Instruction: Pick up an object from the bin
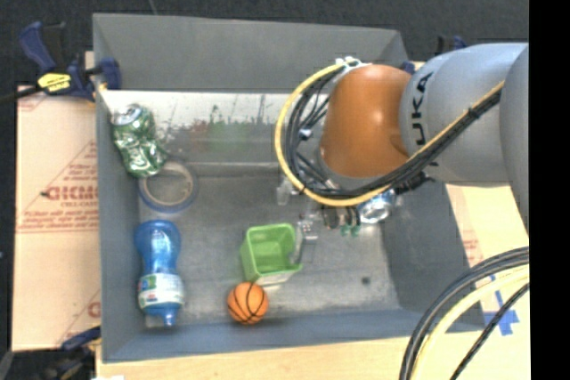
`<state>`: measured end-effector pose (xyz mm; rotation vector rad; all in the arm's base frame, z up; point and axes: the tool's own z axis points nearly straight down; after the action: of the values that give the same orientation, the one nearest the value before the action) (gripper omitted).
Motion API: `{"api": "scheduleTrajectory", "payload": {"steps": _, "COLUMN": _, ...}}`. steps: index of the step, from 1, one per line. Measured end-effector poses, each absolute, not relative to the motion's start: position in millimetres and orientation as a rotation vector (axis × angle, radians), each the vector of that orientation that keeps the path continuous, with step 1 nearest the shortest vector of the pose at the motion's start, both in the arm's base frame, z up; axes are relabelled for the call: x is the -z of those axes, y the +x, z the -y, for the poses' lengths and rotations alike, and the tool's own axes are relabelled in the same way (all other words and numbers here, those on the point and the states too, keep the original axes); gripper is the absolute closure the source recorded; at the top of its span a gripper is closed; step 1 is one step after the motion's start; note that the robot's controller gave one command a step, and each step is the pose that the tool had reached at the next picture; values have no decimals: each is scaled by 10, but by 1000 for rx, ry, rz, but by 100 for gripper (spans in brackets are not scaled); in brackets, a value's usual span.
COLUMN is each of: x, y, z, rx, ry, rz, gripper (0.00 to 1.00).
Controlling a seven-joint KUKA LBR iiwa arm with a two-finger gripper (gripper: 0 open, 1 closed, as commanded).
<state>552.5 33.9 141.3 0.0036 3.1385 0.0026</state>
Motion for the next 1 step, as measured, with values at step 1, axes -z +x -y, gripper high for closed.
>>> {"api": "scheduleTrajectory", "payload": {"steps": 1, "x": -1413, "y": 5525, "z": -339, "rx": -3, "ry": 4, "rz": -3138, "gripper": 0}}
